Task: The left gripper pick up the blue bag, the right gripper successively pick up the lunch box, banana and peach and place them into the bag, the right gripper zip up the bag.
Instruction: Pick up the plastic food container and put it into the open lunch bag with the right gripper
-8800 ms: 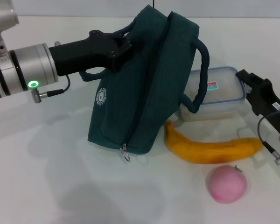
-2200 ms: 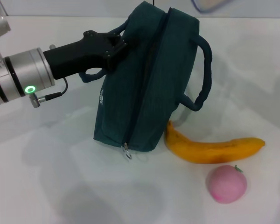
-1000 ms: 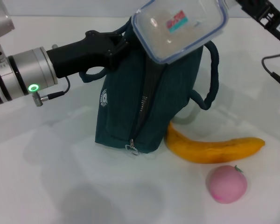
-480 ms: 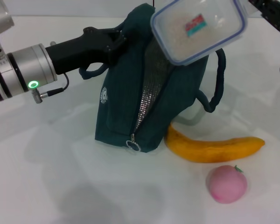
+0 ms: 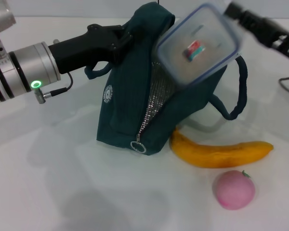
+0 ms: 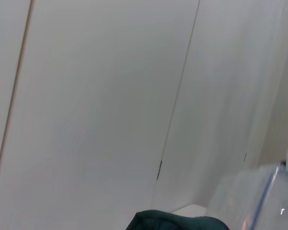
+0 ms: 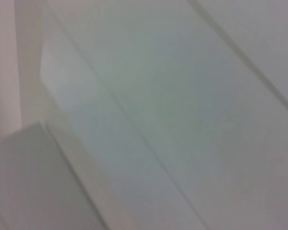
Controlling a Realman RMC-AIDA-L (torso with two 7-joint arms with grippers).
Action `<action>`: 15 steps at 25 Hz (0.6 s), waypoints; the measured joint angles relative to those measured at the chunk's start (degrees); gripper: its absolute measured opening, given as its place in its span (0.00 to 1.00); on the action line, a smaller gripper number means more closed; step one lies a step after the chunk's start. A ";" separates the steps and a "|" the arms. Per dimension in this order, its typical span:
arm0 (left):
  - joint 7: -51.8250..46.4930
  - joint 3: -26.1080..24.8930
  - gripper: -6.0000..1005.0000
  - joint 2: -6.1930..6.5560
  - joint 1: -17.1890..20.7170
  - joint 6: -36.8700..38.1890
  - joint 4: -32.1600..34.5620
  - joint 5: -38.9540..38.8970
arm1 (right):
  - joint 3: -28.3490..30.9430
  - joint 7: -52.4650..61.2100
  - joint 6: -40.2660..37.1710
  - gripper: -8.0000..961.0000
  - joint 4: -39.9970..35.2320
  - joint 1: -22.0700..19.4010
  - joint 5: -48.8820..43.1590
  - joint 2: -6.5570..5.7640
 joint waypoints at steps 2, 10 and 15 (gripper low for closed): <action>0.00 0.07 0.04 -0.01 -0.04 0.00 0.00 -0.18 | -2.26 0.24 1.21 0.15 -0.34 0.69 0.09 0.13; 0.02 -0.04 0.04 -0.01 -0.20 -0.08 -0.07 -0.22 | -10.83 0.48 2.53 0.18 -3.55 3.24 0.49 0.29; 0.04 -0.07 0.04 -0.01 -0.23 -0.09 -0.70 -0.27 | -10.66 0.80 2.17 0.20 -4.21 3.18 0.88 0.26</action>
